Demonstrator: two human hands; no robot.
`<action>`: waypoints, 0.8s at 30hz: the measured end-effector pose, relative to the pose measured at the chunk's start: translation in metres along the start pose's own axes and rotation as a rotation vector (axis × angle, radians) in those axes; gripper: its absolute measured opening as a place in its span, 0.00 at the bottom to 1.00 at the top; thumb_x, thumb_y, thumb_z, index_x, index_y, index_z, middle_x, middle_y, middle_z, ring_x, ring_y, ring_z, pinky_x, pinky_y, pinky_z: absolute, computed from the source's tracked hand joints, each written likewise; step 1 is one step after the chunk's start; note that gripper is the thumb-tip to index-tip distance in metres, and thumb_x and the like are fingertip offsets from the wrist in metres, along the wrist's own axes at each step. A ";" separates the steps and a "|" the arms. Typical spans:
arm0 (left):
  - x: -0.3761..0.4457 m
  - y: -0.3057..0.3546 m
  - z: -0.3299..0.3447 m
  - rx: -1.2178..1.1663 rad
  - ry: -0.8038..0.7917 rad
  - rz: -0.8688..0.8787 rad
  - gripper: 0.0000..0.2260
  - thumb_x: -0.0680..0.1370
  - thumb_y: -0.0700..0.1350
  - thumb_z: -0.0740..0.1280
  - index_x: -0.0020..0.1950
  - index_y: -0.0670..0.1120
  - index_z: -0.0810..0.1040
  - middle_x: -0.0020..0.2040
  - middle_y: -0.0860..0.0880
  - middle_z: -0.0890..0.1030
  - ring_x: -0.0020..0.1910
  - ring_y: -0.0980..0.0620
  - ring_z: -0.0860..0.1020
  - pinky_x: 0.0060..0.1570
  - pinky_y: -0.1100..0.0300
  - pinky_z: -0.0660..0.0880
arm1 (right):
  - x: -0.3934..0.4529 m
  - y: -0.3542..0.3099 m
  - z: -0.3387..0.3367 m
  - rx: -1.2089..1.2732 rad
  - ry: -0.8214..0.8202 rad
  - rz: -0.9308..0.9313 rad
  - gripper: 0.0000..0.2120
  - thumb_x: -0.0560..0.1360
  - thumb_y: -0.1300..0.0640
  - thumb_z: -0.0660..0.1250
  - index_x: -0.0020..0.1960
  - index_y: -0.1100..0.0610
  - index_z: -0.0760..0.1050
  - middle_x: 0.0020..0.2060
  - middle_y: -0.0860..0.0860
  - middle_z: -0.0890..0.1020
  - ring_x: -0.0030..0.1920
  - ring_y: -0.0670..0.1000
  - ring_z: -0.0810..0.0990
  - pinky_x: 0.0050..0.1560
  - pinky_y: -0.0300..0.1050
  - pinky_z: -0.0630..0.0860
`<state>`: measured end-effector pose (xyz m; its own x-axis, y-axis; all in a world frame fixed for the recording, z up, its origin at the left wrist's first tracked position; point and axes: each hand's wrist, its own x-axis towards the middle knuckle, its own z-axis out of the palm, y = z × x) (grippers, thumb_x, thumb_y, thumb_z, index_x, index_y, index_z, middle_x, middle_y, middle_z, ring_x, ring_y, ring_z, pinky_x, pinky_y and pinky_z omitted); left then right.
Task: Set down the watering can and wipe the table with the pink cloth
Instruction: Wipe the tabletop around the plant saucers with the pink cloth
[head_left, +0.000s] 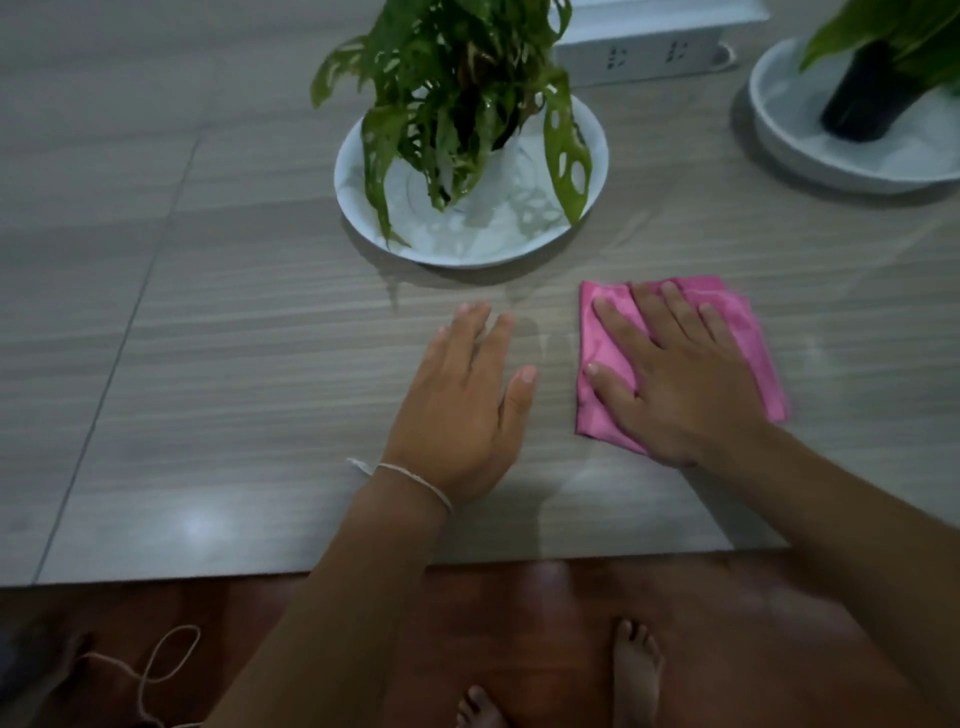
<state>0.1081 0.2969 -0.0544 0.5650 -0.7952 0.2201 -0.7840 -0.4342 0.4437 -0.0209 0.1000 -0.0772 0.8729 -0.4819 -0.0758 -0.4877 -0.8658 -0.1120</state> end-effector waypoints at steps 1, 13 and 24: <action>0.004 0.004 0.004 -0.001 0.000 0.005 0.27 0.83 0.55 0.51 0.75 0.38 0.67 0.76 0.37 0.67 0.77 0.40 0.62 0.75 0.41 0.60 | 0.005 0.005 -0.001 0.002 -0.001 0.003 0.36 0.81 0.30 0.39 0.85 0.42 0.46 0.85 0.52 0.51 0.85 0.57 0.48 0.83 0.61 0.46; 0.065 0.034 0.051 0.042 0.005 0.041 0.27 0.84 0.55 0.51 0.74 0.38 0.69 0.75 0.36 0.68 0.77 0.39 0.62 0.74 0.43 0.62 | 0.120 0.069 -0.016 -0.010 0.027 -0.007 0.37 0.80 0.28 0.40 0.85 0.43 0.47 0.85 0.56 0.53 0.84 0.61 0.51 0.82 0.66 0.47; 0.127 0.049 0.067 0.025 -0.043 -0.034 0.28 0.83 0.57 0.50 0.76 0.41 0.66 0.75 0.39 0.67 0.74 0.41 0.66 0.71 0.46 0.66 | 0.246 0.100 -0.027 -0.019 0.064 -0.084 0.38 0.80 0.27 0.38 0.84 0.44 0.50 0.84 0.59 0.55 0.83 0.65 0.52 0.80 0.71 0.47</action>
<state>0.1245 0.1463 -0.0631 0.5805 -0.7969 0.1670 -0.7709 -0.4718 0.4280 0.1453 -0.1084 -0.0798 0.9100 -0.4146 -0.0035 -0.4130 -0.9057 -0.0961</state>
